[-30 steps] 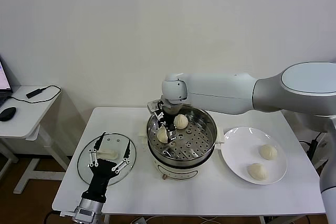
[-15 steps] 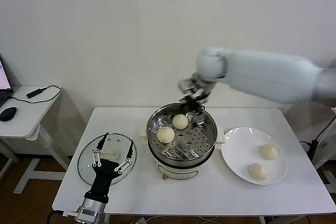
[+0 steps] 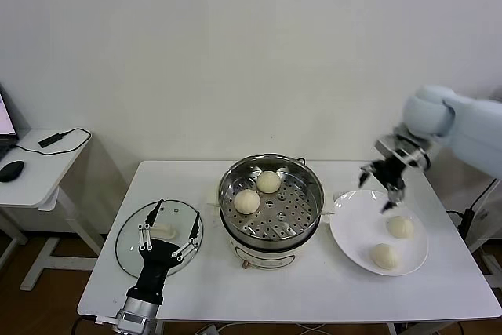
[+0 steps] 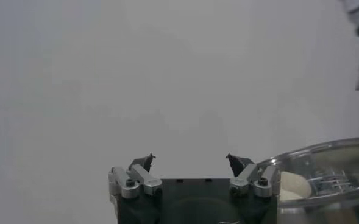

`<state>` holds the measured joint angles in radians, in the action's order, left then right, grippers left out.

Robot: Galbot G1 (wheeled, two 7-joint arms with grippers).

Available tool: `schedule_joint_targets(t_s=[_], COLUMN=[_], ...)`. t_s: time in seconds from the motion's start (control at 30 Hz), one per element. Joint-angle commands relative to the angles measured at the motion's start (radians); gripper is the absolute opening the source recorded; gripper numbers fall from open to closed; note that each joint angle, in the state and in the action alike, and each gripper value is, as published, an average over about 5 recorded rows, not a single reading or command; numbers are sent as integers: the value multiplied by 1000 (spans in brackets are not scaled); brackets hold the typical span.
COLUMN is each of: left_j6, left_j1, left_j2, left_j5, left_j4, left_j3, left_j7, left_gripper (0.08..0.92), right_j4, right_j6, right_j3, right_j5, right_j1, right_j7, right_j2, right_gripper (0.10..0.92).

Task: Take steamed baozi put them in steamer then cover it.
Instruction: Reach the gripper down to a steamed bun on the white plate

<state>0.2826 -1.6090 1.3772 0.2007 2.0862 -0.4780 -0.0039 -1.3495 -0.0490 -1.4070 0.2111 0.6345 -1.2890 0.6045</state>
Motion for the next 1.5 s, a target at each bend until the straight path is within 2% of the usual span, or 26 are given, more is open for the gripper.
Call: schedule_joint_targets(t_s=[0.03,0.6,0.97,1.23,1.5], left_j6=[2,9,14,12,12], left_j1=[0,-10,-12,-5,-1], left_j2=[0,0,3,4,1], left_j5=[1,4,5,1,-1], left_j4=[-5,-12,-17,-16,-22], left_j3=[-1,-4,-7,-11,-14], left_j7=[-1,-3,-4,-5,-6], left_gripper=[823,823,823,823,823], right_j4=[4,77,97,92,32], right_j6=[-72,-7,20,29,-27], right_j3=[42,155,157,163,220], right_j5=[-101,-171,-160,-157,-187], right_j1=[-261,-455,-449,-439,-322], right_j7=[90,234,211,202,128], right_j2=[-161,-87,-55,-59,-94], right_gripper=[823,823,816,676,615])
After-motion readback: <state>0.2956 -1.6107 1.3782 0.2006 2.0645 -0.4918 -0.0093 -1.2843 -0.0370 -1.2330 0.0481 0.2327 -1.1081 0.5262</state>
